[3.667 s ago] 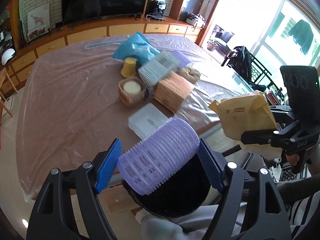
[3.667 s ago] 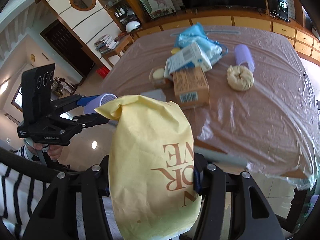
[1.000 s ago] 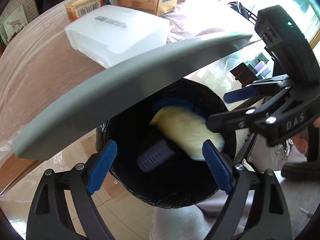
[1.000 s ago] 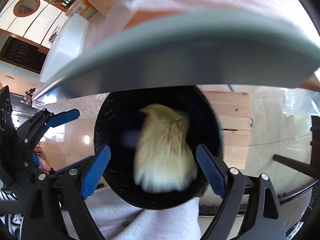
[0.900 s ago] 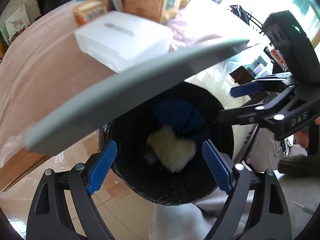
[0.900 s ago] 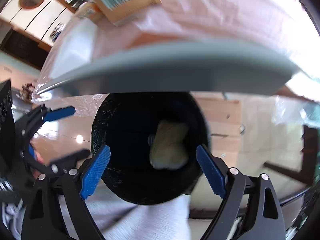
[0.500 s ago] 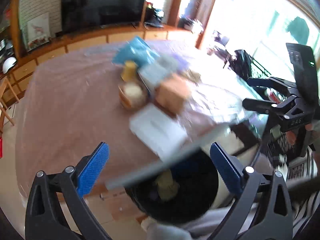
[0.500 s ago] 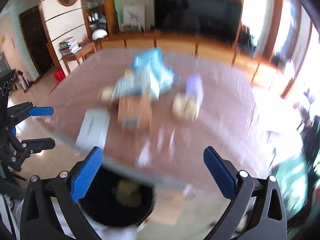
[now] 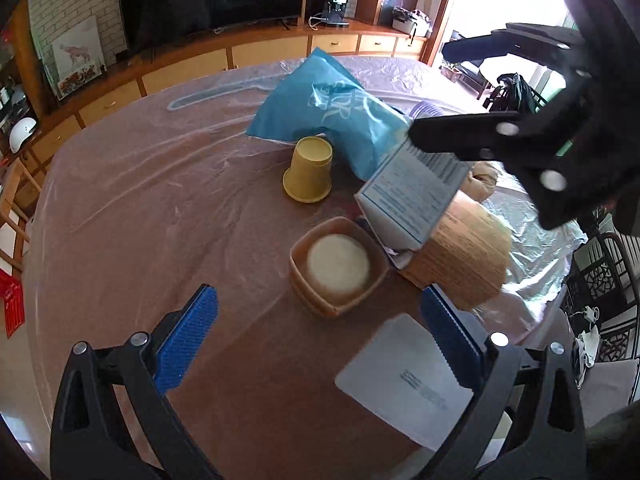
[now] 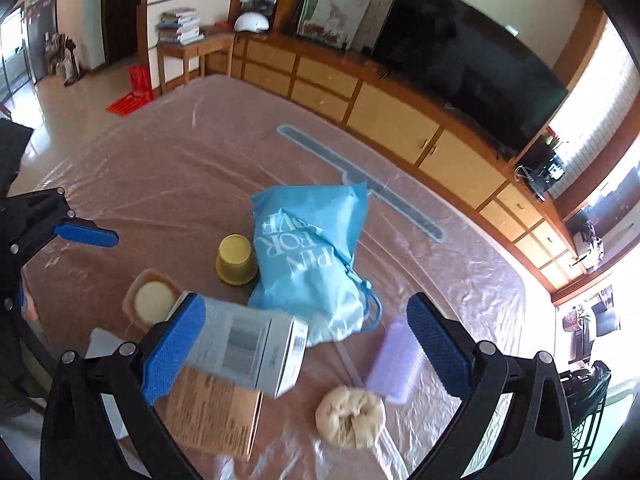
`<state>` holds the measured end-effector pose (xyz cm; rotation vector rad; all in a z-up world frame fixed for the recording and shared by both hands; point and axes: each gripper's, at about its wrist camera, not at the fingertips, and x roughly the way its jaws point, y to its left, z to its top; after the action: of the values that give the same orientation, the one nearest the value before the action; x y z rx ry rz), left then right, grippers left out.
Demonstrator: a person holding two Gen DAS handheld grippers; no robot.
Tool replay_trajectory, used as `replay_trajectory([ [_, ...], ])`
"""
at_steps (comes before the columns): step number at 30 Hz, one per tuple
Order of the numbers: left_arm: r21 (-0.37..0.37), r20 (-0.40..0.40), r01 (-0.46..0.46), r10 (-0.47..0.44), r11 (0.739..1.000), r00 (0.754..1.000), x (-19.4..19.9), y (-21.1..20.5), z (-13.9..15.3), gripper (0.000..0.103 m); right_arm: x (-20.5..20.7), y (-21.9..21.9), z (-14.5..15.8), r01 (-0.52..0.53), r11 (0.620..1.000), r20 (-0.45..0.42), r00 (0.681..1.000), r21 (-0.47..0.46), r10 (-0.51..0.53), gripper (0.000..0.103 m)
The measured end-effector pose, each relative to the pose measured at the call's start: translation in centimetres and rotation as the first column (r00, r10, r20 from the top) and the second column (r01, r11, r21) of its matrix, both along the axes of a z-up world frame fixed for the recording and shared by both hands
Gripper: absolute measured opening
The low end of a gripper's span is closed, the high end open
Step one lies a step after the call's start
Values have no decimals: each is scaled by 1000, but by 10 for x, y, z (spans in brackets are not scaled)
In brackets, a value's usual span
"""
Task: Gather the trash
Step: 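Grasp the blue bag with the right tool while the left tool grasps the small tub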
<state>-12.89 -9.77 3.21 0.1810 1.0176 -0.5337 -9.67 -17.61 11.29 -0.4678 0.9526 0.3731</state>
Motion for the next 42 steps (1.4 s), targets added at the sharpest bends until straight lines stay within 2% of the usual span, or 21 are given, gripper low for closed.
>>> replay_trajectory([
  [5,-25,-27,11,-11,1000,1000,18,3,-7,101,45,5,-19,13,999,-105,994,38,-9,99],
  [7,-27,-25,27,-27,999,999,24,0,-7,98,59,6,-27,18,999,-145,989,44,-12,98],
  [9,-12,-20,48,-48,999,999,28,-2,-10,94,69,4,-35,28,997,-196,980,65,-14,91],
  [11,-2,-21,65,-65,998,998,31,-3,-13,89,76,-1,-38,46,991,-239,971,128,-14,87],
  [17,-6,0,107,-107,994,994,33,-4,-16,81,88,-21,-43,102,960,-305,952,260,-19,85],
  [19,-2,7,110,-110,994,994,35,-5,-15,79,93,-31,-46,123,953,-307,951,276,-34,84],
  [24,20,36,99,-100,995,994,31,-2,-14,79,92,-43,-53,103,977,-286,957,188,-46,81],
  [27,5,35,93,-93,996,995,31,-2,-14,70,94,-45,-61,130,974,-298,952,186,-70,81],
  [29,14,48,91,-92,996,995,25,-4,-13,67,96,-43,-67,169,966,-306,946,197,-103,81],
  [32,39,68,105,-108,994,992,21,-9,-12,56,104,-40,-75,202,957,-311,941,208,-131,80],
  [33,45,73,107,-110,993,991,20,-9,-12,51,104,-40,-76,211,953,-308,941,216,-139,73],
  [34,48,76,106,-110,993,991,20,-11,-12,48,104,-41,-74,214,950,-297,944,227,-141,71],
  [38,55,78,106,-110,993,991,17,-10,-11,48,108,-51,-69,253,918,-303,940,305,-158,53],
  [42,67,88,97,-103,993,991,15,-7,-10,48,109,-66,-62,285,880,-298,938,380,-175,50],
])
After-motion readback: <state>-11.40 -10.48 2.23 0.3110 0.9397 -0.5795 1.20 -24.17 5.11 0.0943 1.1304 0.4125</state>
